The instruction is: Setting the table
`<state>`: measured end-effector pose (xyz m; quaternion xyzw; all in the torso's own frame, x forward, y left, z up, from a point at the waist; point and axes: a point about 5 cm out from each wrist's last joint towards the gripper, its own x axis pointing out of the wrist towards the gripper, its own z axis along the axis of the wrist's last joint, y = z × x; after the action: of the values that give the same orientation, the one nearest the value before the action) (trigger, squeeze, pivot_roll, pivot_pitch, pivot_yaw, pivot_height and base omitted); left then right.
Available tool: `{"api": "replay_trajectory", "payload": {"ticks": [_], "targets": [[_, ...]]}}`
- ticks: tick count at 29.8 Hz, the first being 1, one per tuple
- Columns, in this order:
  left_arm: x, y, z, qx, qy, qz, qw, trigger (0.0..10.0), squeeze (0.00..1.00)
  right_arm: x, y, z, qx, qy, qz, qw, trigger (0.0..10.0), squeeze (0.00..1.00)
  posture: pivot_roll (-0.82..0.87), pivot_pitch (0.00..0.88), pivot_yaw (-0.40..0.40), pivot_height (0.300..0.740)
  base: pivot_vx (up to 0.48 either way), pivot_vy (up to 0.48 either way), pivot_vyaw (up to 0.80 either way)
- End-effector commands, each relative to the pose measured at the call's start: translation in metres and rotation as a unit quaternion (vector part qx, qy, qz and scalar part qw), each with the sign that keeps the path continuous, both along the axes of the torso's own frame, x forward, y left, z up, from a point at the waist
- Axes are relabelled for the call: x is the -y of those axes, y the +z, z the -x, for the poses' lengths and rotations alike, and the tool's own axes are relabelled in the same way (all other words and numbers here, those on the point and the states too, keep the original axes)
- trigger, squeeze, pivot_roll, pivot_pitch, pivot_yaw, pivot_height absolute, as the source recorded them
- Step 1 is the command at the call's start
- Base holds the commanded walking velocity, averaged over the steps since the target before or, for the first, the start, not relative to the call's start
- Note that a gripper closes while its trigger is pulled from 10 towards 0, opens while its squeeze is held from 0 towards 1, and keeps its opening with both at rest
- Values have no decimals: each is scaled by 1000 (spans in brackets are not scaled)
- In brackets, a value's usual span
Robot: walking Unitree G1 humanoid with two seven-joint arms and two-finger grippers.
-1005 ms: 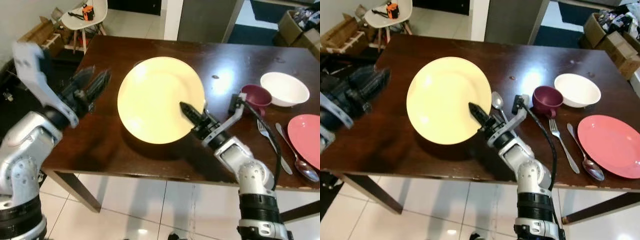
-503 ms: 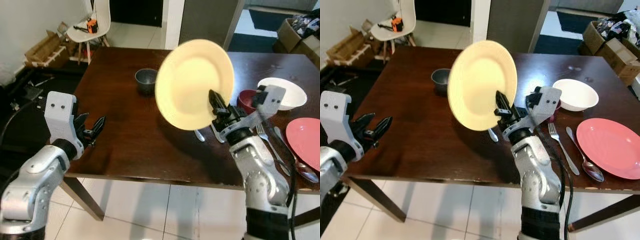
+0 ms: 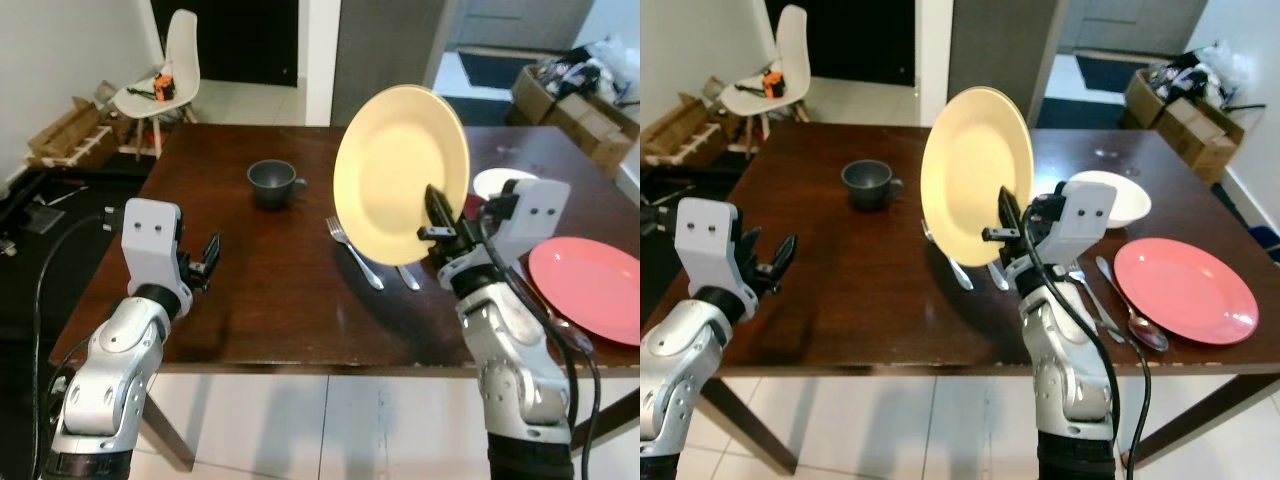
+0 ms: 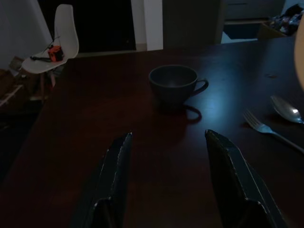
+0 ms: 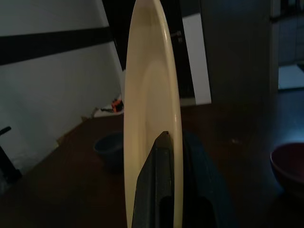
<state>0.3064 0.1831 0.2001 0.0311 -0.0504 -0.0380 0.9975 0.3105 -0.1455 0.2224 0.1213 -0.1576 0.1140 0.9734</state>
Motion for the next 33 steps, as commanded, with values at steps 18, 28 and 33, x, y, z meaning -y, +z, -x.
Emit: {"api": "replay_trajectory", "payload": {"ticks": [18, 28, 33], "targets": [[-8, -14, -7, 1, 4, -22, 1000, 10000, 0, 4, -49, 15, -93, 73, -200, 973, 10000, 0, -70, 0, 59, 740, 0, 0, 0], [-7, -15, -8, 6, 5, -21, 1000, 10000, 0, 4, -47, 13, -91, 86, -209, 970, 10000, 0, -55, 0, 51, 740, 0, 0, 0], [-3, -16, -8, 6, 5, -13, 1000, 10000, 0, 2, -46, 12, -96, 96, -223, 965, 10000, 0, -50, 0, 47, 740, 0, 0, -630]]}}
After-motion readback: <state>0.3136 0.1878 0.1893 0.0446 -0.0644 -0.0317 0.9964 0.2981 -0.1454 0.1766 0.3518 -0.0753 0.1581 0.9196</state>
